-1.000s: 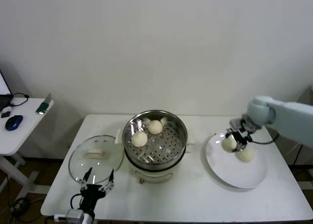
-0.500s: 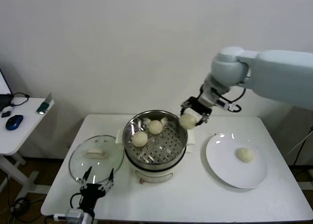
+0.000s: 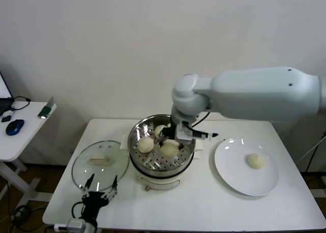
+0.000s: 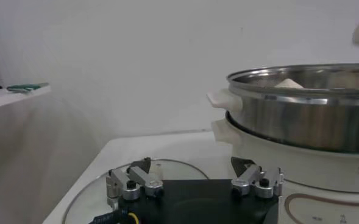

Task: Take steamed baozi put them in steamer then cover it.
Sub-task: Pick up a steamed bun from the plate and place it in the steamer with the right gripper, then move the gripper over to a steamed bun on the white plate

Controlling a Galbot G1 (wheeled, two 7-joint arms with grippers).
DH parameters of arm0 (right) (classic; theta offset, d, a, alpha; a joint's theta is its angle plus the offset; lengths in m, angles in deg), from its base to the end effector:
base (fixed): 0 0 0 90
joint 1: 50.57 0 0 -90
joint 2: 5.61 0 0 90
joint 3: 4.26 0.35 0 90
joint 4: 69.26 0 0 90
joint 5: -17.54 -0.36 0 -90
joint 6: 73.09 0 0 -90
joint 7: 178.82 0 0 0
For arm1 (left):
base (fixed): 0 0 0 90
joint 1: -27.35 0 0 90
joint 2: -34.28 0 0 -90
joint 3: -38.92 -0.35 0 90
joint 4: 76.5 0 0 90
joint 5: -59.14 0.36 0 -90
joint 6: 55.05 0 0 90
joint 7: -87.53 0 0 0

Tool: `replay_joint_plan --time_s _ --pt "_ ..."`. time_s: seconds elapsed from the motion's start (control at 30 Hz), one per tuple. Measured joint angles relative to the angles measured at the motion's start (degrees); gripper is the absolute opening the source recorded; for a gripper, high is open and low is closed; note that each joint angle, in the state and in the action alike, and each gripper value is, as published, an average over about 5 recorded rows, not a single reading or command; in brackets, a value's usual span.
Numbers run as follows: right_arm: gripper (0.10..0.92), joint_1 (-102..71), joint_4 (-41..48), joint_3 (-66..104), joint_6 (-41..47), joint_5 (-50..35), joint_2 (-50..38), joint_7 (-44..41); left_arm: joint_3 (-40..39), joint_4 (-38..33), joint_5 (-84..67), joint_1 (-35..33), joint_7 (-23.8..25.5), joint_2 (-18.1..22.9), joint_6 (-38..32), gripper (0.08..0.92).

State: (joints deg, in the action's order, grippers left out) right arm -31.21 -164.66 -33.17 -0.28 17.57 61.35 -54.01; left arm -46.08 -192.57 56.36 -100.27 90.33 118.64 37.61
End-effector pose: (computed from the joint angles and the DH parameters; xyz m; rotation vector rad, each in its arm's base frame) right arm 0.4477 0.1650 -0.0263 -1.9883 0.2054 -2.3233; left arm 0.1403 0.0469 -0.3456 -0.0287 -2.8948 -0.1090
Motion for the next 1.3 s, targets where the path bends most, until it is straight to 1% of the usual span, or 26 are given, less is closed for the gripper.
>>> replay_joint_plan --time_s 0.33,0.7,0.77,0.87,0.97,1.13,1.3 --pt "0.679 -6.5 4.6 -0.2 -0.2 5.5 5.4 1.0 0.1 0.2 -0.3 0.1 0.0 -0.2 0.0 0.823" --pt "0.680 -10.1 7.0 -0.7 0.3 7.5 8.0 1.3 0.1 0.5 -0.5 0.4 0.0 -0.3 0.0 0.823" --pt "0.698 -10.3 7.4 -0.7 0.4 7.8 8.2 1.4 0.0 0.5 -0.6 0.4 0.0 -0.3 0.0 0.823" --pt "0.764 -10.4 7.8 -0.6 0.4 8.0 8.3 1.6 0.0 0.5 -0.5 0.4 0.0 -0.2 -0.1 0.823" --pt "0.812 -10.3 8.1 -0.2 0.3 7.6 8.2 1.6 0.0 0.4 -0.5 0.3 0.0 -0.2 -0.1 0.823" --pt "0.822 -8.5 8.6 0.9 0.1 4.8 6.7 0.7 0.1 0.4 -0.5 0.3 0.0 -0.3 -0.2 0.823" --pt "0.823 -5.1 9.9 1.2 0.2 -0.7 3.5 -1.4 0.2 0.4 -0.5 0.6 0.0 -0.3 -0.1 0.823"
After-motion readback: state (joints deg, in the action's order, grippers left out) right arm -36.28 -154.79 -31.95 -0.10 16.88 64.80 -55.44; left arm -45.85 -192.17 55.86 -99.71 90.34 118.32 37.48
